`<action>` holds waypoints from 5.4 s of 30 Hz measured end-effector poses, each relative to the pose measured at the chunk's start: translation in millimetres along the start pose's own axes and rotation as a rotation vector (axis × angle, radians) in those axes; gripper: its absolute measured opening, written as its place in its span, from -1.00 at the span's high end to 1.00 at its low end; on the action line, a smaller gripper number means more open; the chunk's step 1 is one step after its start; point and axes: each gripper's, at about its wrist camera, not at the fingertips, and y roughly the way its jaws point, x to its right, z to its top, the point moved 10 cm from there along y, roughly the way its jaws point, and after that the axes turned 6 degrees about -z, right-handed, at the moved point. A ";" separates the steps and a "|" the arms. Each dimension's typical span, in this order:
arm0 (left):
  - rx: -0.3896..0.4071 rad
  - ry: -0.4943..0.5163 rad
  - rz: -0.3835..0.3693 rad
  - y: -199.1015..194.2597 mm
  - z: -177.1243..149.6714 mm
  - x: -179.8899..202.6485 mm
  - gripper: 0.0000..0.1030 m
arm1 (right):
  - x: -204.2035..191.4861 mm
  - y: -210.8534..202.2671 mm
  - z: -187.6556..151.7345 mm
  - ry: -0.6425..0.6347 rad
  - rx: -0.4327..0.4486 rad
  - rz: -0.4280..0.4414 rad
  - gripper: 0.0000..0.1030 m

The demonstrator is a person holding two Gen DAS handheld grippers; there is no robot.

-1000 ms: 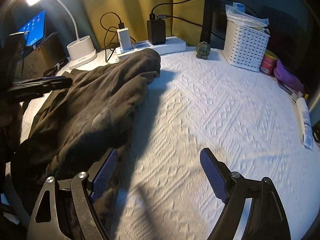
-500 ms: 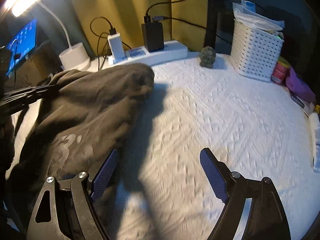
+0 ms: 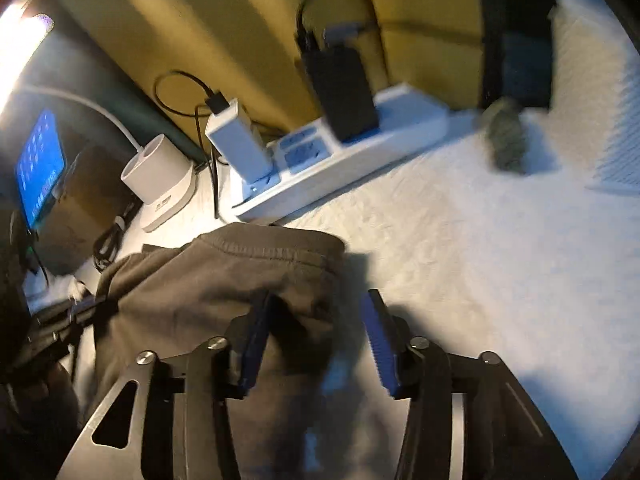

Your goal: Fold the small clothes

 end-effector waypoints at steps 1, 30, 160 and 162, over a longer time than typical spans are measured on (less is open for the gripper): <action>0.014 -0.005 -0.007 -5.5 2.6 1.0 0.87 | -6.5 5.5 1.8 0.002 -0.007 0.030 0.36; -0.082 -0.070 -0.111 -46.6 -90.5 70.3 0.22 | 2.8 -56.0 -45.9 -0.139 0.058 -0.252 -0.61; -0.037 -0.138 0.118 31.0 -17.7 -26.1 -0.52 | 7.8 -74.4 -65.6 -0.203 0.086 -0.312 -0.47; -0.064 -0.076 0.090 39.7 -19.3 -11.7 -0.52 | 8.5 -68.4 -60.6 -0.201 0.087 -0.296 -0.47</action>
